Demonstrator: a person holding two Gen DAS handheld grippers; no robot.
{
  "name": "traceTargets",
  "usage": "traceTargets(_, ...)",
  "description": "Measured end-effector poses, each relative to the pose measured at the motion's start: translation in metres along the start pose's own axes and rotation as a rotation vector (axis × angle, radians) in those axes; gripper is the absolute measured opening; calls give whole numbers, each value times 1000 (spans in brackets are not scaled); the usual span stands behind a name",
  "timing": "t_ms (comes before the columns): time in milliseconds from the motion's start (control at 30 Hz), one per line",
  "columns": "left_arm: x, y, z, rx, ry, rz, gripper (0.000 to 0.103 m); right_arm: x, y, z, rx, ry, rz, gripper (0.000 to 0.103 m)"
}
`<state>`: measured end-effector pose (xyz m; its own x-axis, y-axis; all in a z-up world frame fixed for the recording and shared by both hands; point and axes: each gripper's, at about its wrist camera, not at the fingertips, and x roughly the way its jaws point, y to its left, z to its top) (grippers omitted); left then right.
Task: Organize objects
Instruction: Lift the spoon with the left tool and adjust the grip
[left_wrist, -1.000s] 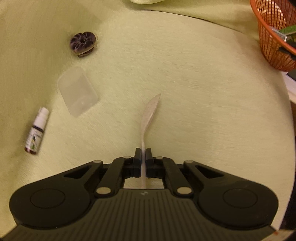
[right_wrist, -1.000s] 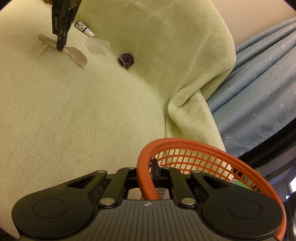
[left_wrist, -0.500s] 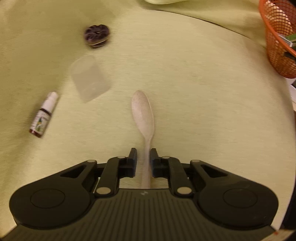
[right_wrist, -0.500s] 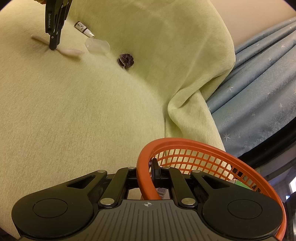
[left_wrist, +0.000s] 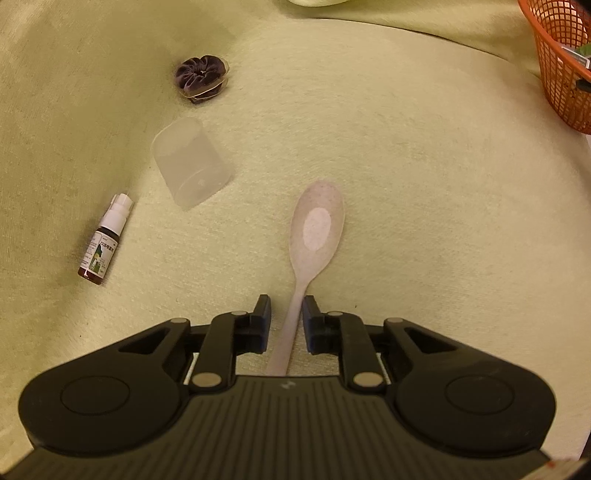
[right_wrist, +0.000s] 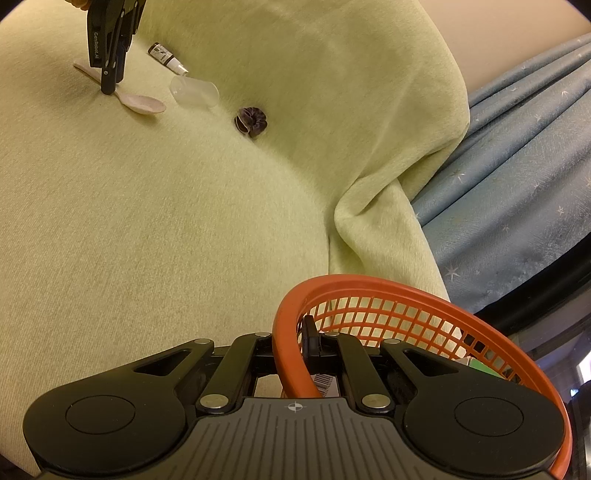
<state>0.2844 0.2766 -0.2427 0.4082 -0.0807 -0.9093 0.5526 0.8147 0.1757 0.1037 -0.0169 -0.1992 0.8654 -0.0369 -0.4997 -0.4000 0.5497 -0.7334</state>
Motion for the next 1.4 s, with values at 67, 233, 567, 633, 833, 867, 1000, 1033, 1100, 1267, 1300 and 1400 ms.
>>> traceTargets(67, 0, -1, 0, 5, 0, 1, 15, 0, 0, 0, 1, 0, 0, 2)
traceTargets(233, -1, -1, 0, 8, -3, 1, 15, 0, 0, 0, 0, 0, 0, 2)
traceTargets(567, -2, 7, -1, 0, -49, -38, 16, 0, 1, 0, 1, 0, -1, 2)
traceTargets(633, -1, 8, 0, 8, -50, -47, 16, 0, 0, 0, 1, 0, -1, 2)
traceTargets(833, -1, 6, 0, 29, -30, -64, 13, 0, 0, 1, 3, -1, -1, 2)
traceTargets(867, -1, 4, 0, 33, -26, -64, 11, 0, -1, 1, 4, -1, -1, 2)
traceTargets(1000, -1, 0, -1, 33, -24, -62, 5, 0, -2, 0, 6, -1, -2, 2)
traceTargets(1033, -1, 0, -1, 27, -22, -58, 4, 0, -2, 0, 6, -2, -2, 2)
traceTargets(1100, -3, 0, 0, 26, -21, -60, 4, 0, -2, 0, 7, -2, -2, 2)
traceTargets(1267, -15, -2, 1, 26, -20, -73, 4, 0, -2, 1, 9, -3, -2, 2)
traceTargets(1300, -18, -2, 1, 29, -23, -80, 4, -1, -2, 0, 8, -3, -2, 2)
traceTargets(1400, -27, -5, 6, 40, -25, -102, 4, -1, -2, 0, 9, -3, -2, 2)
